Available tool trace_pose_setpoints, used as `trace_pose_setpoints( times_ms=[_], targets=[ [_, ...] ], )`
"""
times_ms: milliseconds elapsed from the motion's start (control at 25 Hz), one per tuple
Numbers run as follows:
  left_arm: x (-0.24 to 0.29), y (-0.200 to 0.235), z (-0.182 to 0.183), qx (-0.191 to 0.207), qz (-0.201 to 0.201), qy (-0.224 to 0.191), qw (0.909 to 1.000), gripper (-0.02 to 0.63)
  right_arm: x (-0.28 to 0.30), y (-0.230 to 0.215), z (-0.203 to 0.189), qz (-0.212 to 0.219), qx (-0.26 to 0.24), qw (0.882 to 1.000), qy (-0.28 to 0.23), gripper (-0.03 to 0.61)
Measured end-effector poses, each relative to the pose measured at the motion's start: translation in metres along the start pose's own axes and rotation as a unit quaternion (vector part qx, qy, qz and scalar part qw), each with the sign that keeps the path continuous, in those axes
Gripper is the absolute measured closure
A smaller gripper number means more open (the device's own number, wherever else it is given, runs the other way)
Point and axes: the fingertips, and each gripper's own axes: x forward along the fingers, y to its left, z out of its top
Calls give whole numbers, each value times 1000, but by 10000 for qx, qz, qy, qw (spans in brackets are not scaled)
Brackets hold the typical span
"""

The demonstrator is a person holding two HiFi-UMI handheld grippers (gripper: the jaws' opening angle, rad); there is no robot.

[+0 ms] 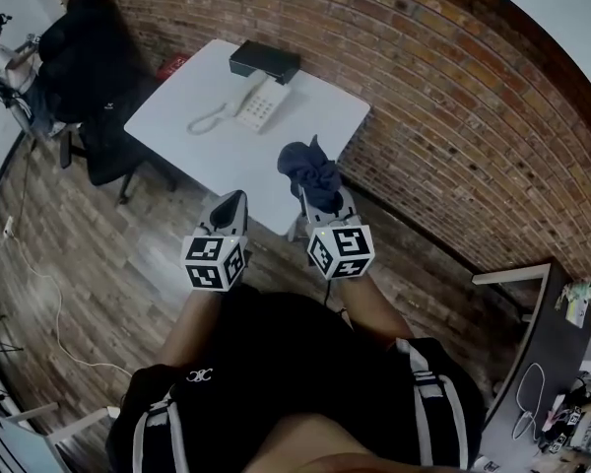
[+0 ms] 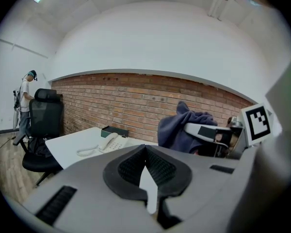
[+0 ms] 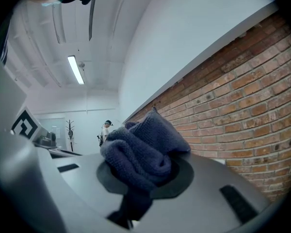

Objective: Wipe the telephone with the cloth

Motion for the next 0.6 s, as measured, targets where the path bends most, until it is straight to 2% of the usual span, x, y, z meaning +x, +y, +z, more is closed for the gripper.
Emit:
trace_pose_setpoints(
  times_ms=[280, 600],
  targets=[
    [18, 7, 4, 103, -69, -49, 9999, 621, 17, -8, -3, -41, 6, 10000, 19, 532],
    [56, 48, 22, -69, -176, -199, 9996, 621, 68, -13, 1, -128, -178, 9998, 20, 532]
  ],
)
